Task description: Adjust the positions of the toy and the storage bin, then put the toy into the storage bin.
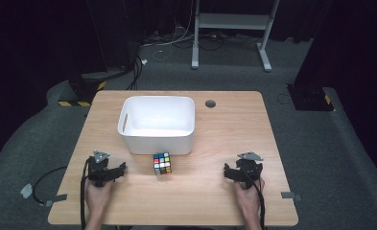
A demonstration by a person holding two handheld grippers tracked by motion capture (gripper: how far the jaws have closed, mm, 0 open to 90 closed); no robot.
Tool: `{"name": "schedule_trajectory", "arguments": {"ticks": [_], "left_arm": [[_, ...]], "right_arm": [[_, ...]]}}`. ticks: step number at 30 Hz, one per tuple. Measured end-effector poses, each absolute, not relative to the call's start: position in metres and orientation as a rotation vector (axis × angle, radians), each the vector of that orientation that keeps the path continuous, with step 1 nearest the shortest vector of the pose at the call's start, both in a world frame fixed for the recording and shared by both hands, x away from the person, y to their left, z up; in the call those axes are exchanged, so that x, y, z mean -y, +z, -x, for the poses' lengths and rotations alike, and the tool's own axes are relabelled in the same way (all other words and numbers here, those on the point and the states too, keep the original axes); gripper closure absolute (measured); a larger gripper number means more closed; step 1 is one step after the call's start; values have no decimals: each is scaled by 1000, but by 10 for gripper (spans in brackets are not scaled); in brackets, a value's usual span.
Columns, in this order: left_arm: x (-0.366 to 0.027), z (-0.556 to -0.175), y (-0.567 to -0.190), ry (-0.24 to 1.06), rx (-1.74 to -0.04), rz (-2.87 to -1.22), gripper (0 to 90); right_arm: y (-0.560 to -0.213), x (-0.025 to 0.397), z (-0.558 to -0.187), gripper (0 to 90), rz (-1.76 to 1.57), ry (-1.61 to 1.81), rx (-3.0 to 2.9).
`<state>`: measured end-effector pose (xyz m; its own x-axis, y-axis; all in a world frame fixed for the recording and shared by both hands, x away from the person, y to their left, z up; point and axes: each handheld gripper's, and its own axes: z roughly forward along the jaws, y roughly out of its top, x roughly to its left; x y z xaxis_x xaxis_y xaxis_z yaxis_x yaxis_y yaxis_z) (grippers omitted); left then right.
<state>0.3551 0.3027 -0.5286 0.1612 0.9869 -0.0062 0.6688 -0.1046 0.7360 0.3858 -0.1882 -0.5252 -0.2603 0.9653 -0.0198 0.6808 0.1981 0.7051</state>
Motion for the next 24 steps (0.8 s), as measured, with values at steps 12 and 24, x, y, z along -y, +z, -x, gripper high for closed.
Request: {"name": "schedule_trajectory", "arguments": {"ticks": [12, 24], "left_arm": [[-303, -355, -529, 684, -1570, -1844, 170], [-303, -354, -528, 682, -1568, -1849, 170]], "right_arm": [[-525, 188, -385, 119, -1532, 817, -2013], [-525, 187, -384, 127, -1528, 820, -2013]]}}
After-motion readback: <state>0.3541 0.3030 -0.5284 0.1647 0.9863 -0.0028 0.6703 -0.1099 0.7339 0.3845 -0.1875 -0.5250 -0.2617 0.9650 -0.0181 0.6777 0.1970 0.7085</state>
